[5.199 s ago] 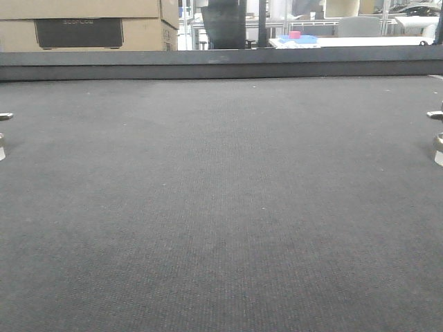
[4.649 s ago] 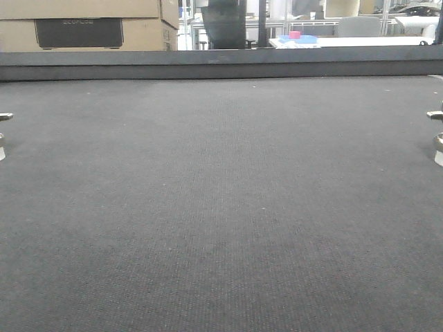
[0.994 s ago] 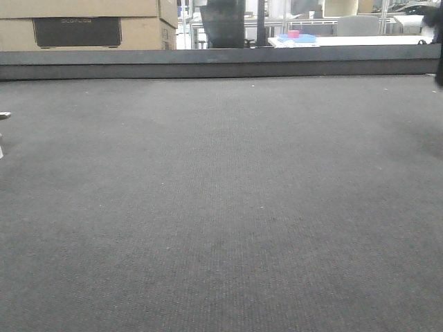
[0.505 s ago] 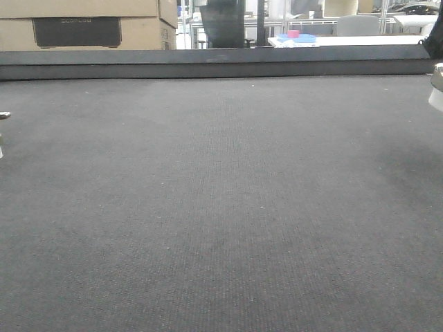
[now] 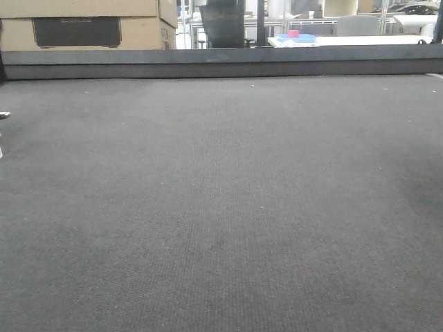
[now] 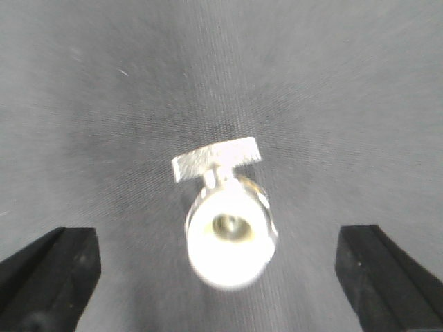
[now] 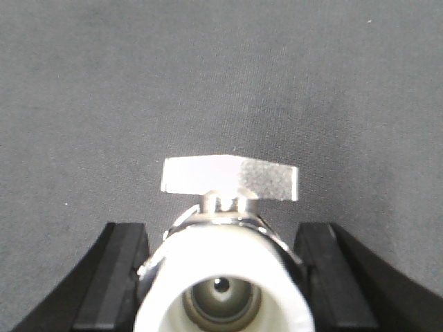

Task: Place valve from conveyor to right shelf box
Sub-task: 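Close the left gripper around the white cap of the other valve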

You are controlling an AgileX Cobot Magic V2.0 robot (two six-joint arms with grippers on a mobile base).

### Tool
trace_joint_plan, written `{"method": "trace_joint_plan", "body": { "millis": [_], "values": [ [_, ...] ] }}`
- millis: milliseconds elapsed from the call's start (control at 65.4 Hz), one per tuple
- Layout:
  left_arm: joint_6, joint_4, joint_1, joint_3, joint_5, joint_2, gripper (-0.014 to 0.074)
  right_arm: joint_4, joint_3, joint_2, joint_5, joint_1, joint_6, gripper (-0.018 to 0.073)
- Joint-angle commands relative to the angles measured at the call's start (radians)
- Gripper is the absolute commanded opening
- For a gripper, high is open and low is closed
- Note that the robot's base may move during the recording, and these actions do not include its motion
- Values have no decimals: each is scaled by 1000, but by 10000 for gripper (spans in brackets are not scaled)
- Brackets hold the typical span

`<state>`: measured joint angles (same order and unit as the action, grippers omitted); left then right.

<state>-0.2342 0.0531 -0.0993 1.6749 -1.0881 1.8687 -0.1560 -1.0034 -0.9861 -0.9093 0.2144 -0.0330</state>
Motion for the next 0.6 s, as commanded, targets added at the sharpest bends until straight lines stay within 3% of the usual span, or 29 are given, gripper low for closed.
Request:
{"method": "trace_joint_plan", "body": {
  "millis": [0,229,581],
  "values": [
    [-3,-4,-6,14,23,29,591,-2,-5,20,17,4,-2,-154],
    [-1,-53,-14,14,25,77,591,-2,-5,20,7,4,-2,-154],
    [-1,-53,-13,14,12,85,591,-2,-5,20,7,4,-2,-154]
  ]
}}
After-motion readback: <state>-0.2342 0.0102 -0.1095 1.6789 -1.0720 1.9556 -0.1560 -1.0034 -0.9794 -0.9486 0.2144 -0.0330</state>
